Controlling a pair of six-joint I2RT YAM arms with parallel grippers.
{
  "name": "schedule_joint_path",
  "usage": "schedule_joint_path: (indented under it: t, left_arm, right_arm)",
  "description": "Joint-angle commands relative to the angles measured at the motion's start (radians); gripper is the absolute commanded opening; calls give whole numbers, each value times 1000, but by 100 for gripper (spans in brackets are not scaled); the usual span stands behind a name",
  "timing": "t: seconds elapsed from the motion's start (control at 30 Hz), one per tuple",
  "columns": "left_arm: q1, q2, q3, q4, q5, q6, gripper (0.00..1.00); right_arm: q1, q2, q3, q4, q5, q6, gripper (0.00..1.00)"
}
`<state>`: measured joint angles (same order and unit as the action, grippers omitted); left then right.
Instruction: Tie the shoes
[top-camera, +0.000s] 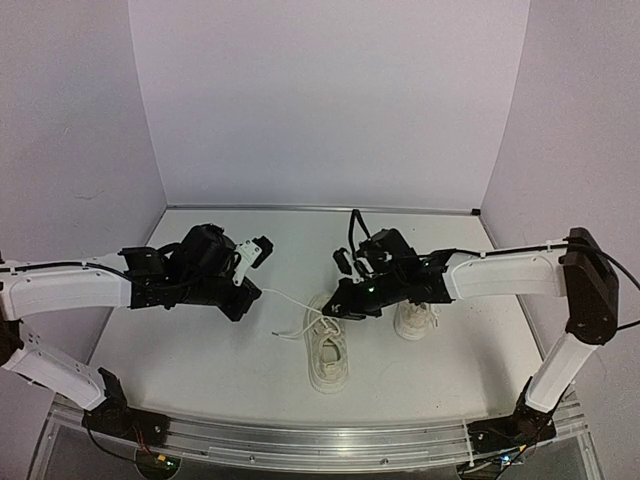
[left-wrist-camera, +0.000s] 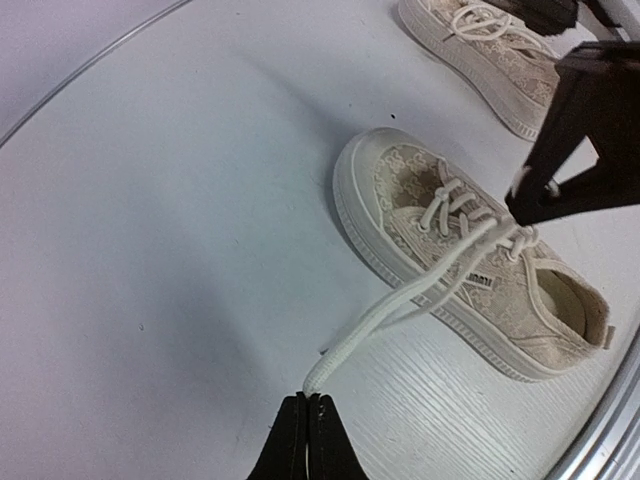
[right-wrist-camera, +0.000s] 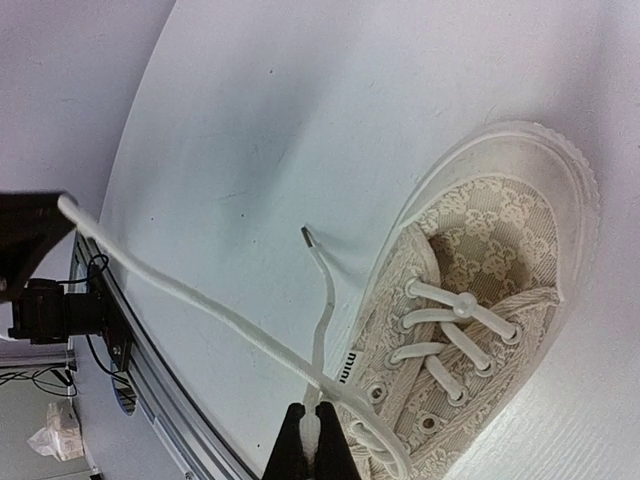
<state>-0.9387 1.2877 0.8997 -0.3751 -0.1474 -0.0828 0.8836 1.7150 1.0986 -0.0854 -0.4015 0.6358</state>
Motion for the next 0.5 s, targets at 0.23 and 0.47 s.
schedule_joint_path:
  t: [0.23, 0.47]
  left_arm:
    - [-334, 18, 10, -144, 53, -55, 0]
    - [-426, 266, 144, 106, 412, 156, 0]
  right_arm:
    - [-42, 12, 39, -31, 5, -55, 0]
    - [-50, 0, 32, -34, -22, -104, 0]
